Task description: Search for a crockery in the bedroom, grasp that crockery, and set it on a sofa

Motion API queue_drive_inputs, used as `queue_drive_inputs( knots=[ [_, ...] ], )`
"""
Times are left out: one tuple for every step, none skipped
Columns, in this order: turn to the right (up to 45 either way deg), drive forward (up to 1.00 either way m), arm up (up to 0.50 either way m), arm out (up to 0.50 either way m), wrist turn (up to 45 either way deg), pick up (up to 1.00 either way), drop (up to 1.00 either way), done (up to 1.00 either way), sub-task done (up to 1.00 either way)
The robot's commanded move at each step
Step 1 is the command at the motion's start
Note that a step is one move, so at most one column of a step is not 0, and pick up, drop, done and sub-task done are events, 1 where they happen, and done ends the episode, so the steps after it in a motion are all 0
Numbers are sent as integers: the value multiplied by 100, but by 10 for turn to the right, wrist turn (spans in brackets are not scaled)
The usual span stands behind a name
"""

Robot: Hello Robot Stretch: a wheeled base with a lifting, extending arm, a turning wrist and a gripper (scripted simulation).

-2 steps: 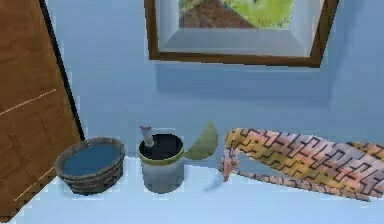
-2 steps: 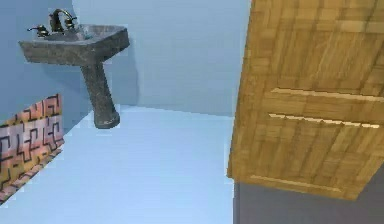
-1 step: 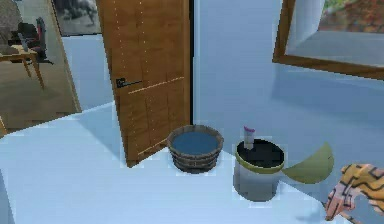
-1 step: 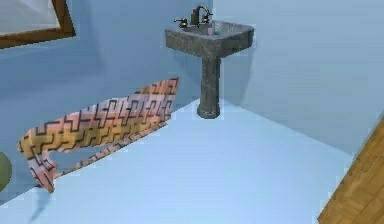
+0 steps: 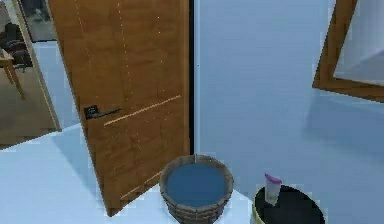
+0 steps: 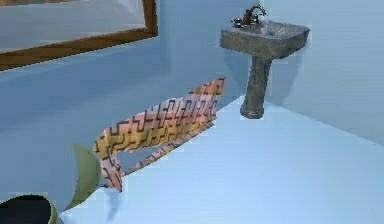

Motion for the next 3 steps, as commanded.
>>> queue_drive_inputs(
  knots=[
    [-270,0,0,0,0,0,0,0,0],
    [0,5,0,0,0,0,0,0,0],
    [-180,0,0,0,0,0,0,0,0]
  ],
)
